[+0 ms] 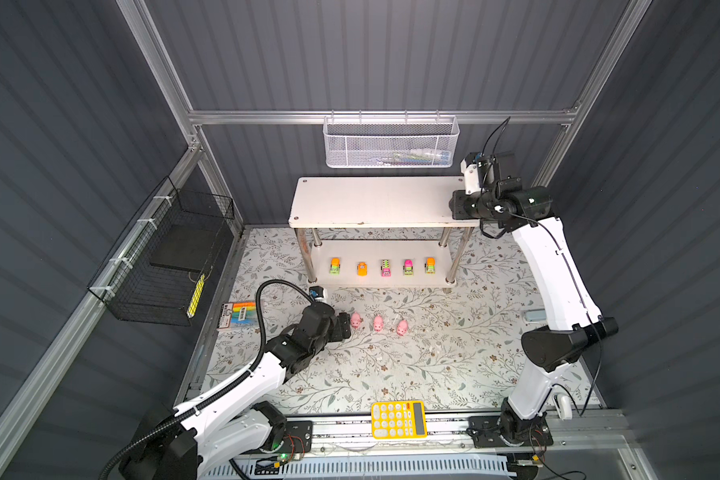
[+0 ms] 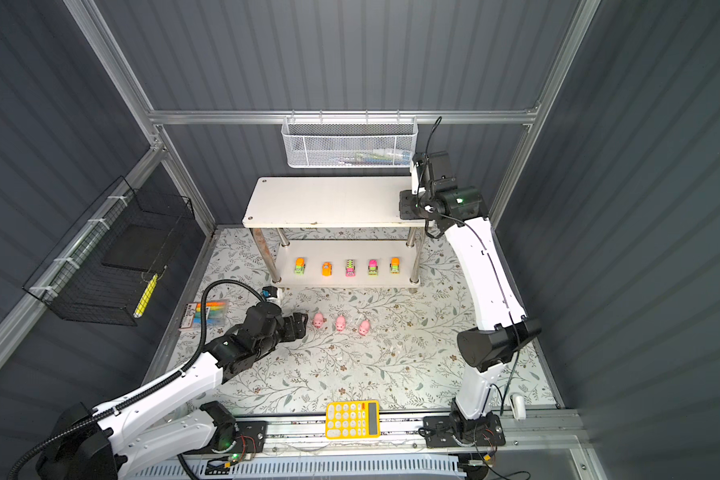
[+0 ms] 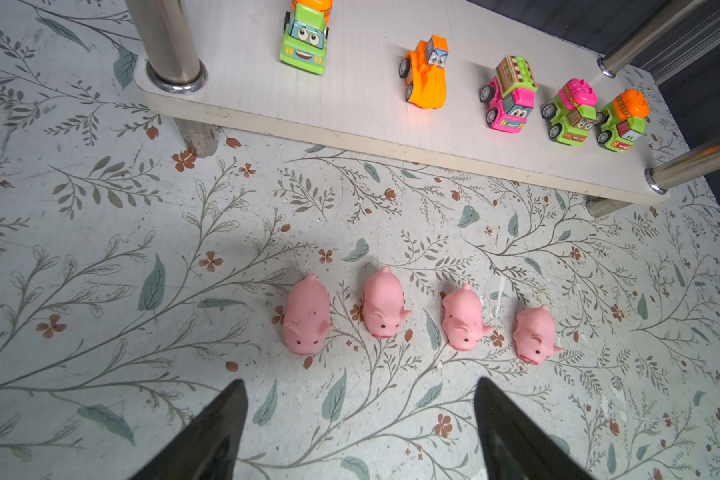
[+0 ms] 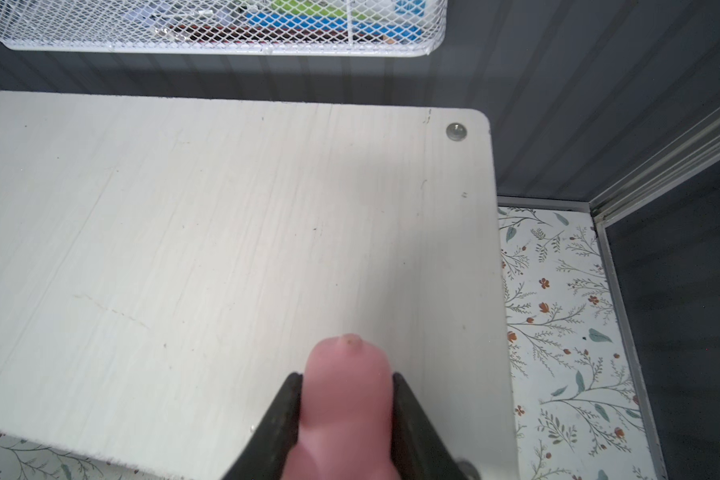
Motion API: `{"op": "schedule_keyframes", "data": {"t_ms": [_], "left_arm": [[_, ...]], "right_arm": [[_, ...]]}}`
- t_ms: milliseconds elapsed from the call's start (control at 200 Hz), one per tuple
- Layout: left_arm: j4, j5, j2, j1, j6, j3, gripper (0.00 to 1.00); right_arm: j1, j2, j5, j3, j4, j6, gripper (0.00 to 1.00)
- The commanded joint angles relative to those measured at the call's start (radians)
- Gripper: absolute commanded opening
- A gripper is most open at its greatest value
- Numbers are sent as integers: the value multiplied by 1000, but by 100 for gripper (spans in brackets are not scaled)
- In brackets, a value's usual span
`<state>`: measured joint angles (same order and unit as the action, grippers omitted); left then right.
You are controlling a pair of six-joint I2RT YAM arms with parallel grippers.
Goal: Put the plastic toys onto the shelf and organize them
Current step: 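Lift the pink pig with the right gripper up to the top shelf, then lower the pig onto the top shelf and open the right gripper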
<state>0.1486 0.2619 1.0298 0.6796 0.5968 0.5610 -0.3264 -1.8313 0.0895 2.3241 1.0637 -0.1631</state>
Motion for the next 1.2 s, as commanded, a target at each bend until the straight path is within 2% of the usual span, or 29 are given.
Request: {"op": "schedule_keyframes", "data": {"t_ms": [0,335,805,1196], "left_arm": [[-9,-6,4,0,8,-16,85],[-26,-4,29,0,10,-15,86],[-26,4,40,0,9,-12,86],[-27,3,49,0,11,-9,86]], "right_arm": [[7,-20,-11,36,-7,17,35],[18,-95,-19,128,9,22,36],[20,-146,-18,141,14,26,39],[20,-122,-19,153,-1,26,53]]}}
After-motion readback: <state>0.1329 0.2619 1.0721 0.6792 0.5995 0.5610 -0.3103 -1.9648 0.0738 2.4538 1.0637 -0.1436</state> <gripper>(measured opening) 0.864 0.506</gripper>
